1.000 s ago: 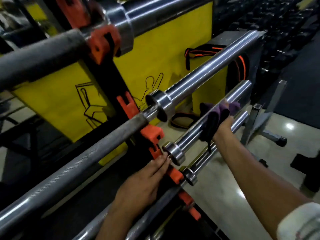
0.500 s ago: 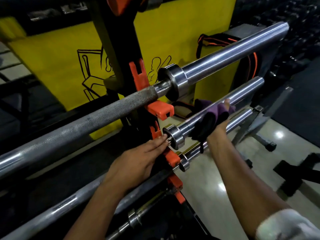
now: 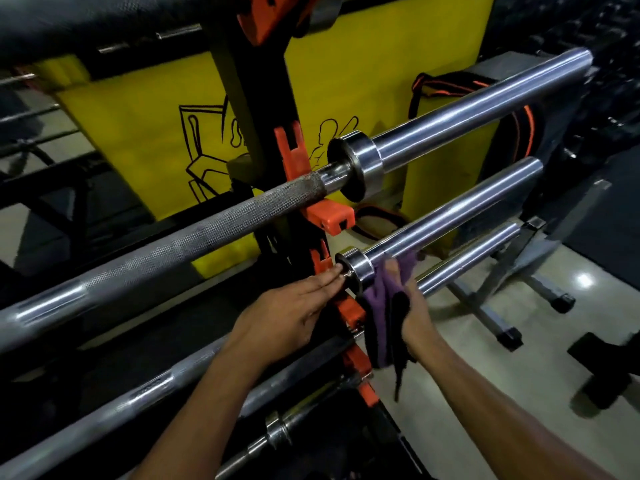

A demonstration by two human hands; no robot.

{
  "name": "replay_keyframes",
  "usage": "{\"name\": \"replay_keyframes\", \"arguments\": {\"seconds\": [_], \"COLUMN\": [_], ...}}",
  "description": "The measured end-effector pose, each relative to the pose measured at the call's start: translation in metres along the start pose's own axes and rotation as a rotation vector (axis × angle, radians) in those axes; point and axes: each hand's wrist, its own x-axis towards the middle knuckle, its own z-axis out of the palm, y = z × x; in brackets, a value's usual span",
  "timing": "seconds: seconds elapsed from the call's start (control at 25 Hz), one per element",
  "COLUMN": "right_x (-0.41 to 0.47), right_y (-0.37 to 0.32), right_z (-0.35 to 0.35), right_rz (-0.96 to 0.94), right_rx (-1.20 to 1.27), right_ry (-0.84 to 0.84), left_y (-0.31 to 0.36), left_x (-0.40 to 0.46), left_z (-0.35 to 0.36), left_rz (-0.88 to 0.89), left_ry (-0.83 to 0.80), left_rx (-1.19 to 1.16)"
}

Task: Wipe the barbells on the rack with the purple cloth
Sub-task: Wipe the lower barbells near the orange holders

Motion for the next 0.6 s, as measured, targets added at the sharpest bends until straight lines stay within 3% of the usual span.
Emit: {"name": "replay_keyframes", "arguments": {"seconds": [0.16,0.36,0.52,0.6], "right_x": [-0.038,-0.047,-0.018,-0.009], "right_y": [-0.017,-0.061,-0.085,-0.089], "right_z": [-0.009,-0.033,0.007,0.011], "right_rz": [-0.124,-0.456,-0.737,-0.746], "right_rx": [-0.421,-0.653,-1.294,-1.402], "right_ry": [-0.079,0.092,0.044,0.004], "left_y": [-0.002,-0.014,-0.017,-0.014], "left_x": [0.000,-0.025,-0.048,-0.048], "left_z": [0.000,-0.009,-0.006,-0.003], "left_rz": [-0.001,-0.057,-0.102,-0.118], "left_ry": [-0.043,-0.035,0.046,0.081], "left_rx": [-0.029,-0.099,-0.039,-0.044]}}
